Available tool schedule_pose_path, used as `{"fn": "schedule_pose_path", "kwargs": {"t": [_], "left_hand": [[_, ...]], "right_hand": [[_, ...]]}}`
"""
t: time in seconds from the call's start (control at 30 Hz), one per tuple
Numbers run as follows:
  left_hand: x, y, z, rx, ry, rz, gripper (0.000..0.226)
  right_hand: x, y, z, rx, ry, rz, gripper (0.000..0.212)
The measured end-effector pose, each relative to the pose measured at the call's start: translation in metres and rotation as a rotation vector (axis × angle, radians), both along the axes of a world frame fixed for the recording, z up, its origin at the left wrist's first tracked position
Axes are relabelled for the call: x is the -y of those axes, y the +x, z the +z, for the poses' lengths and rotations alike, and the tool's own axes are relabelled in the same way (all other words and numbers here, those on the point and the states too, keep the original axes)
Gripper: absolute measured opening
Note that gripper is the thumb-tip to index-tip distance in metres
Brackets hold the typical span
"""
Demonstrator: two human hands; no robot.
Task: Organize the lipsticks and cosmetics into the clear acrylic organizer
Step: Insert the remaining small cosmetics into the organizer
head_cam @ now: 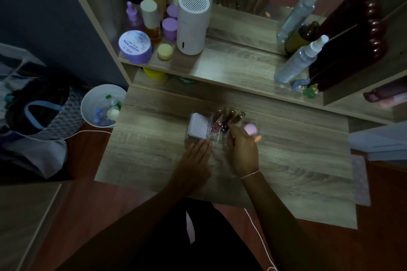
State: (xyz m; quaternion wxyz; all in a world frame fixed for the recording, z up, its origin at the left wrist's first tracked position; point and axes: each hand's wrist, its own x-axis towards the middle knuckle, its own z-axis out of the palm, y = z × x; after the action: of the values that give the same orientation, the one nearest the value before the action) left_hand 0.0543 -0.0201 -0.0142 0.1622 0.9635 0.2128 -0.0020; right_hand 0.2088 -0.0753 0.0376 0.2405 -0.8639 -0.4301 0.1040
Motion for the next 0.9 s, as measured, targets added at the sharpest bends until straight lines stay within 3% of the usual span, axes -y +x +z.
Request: {"fn": "schedule_pose_path", "kwargs": {"t": [0.4,0.63,0.9], "left_hand": [[0.000,0.019,0.016,0.147,0.082,-0.049,0.059],[-0.010,0.035,0.032,0.117,0.315,-0.024,0.058],[-0.015,0.037,0.038,0.117,0.325,0.000,0.060]], "right_hand": [[0.006,0.000,0.002,0.004,0.043,-0.010,0.045],[0.005,0.002,0.007,0.006,0.060,-0.026,0.047],[0.003,0.001,0.009,-0.004,0.043,-0.013,0.059]]}}
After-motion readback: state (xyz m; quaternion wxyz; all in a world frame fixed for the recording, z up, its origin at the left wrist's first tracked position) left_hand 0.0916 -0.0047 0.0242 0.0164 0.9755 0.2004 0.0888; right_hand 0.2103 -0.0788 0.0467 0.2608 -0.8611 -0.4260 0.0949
